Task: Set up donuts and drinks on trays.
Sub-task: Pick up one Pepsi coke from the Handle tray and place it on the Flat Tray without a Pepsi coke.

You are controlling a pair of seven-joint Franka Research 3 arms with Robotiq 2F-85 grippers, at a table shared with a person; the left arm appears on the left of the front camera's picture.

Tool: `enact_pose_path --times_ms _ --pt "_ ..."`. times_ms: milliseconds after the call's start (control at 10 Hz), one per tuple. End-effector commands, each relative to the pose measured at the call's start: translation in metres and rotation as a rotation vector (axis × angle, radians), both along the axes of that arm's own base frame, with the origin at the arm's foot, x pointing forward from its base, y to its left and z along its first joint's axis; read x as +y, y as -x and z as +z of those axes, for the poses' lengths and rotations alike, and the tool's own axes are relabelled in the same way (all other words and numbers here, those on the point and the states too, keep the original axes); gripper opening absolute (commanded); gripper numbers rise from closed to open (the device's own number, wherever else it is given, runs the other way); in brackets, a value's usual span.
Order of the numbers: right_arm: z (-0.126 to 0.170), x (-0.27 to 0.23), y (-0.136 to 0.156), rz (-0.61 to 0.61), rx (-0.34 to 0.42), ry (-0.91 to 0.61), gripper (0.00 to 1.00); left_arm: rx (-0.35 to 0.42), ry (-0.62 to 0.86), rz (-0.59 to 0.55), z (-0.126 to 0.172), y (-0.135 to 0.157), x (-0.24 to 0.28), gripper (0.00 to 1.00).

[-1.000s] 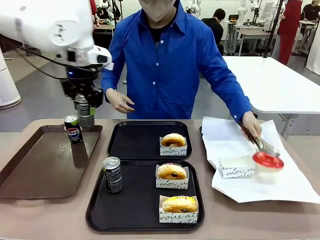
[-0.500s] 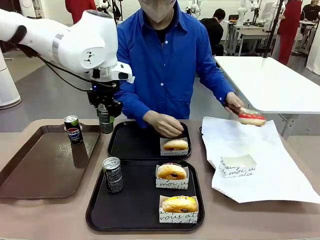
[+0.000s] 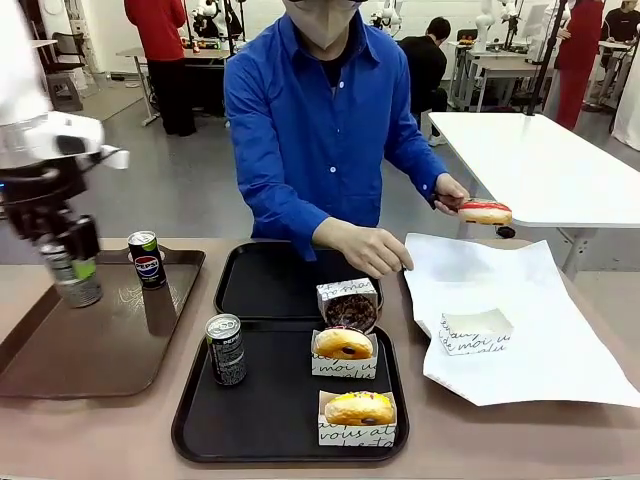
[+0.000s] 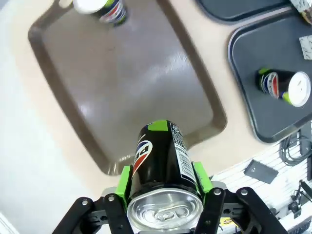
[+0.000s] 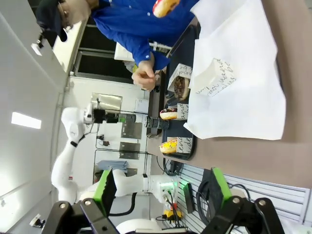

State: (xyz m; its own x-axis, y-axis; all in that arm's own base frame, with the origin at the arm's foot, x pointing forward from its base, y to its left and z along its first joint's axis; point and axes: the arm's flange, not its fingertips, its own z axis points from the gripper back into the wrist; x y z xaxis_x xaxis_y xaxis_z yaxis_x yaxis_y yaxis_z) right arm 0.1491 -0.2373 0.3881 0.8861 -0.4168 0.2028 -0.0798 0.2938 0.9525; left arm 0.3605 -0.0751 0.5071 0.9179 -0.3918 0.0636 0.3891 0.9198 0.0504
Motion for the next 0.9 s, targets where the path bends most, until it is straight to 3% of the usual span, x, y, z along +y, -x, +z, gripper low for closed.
enact_pose_path --times_ms 0,300,400,800 --pt "0.001 0.0 -0.001 -0.003 -0.025 -0.004 1.0 -0.029 0.028 -0.005 0.002 0.001 0.0 0.59" --pt "0.001 0.0 -0.001 -0.003 -0.025 -0.004 1.0 -0.062 0.01 0.025 0.005 0.007 -0.003 0.59" --pt "0.001 0.0 -0.001 -0.003 -0.025 -0.004 1.0 -0.031 0.013 0.009 0.005 0.011 0.007 0.59" --pt "0.001 0.0 -0.001 -0.003 -0.025 -0.004 1.0 -0.031 0.013 0.009 0.005 0.011 0.007 0.59"
